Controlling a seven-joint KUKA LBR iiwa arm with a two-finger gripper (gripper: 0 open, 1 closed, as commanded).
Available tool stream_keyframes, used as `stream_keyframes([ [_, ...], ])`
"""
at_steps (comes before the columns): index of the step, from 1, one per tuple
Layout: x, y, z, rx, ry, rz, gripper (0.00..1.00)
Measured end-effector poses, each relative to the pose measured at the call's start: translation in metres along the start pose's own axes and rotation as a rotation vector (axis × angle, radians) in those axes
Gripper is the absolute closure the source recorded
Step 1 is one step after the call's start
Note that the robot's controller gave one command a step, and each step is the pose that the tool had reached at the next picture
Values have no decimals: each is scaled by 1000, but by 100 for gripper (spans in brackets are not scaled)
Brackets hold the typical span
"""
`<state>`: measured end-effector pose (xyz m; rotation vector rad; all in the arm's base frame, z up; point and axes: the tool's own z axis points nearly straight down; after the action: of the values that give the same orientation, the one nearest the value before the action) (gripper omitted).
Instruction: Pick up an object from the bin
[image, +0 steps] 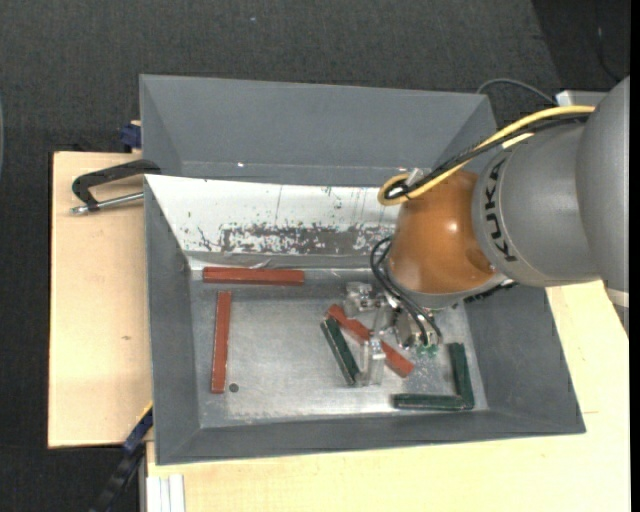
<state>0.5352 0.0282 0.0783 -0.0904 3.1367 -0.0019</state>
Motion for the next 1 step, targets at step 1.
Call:
stream_keyframes([
  [1, 2, 13, 0, -2, 2, -52, 0],
])
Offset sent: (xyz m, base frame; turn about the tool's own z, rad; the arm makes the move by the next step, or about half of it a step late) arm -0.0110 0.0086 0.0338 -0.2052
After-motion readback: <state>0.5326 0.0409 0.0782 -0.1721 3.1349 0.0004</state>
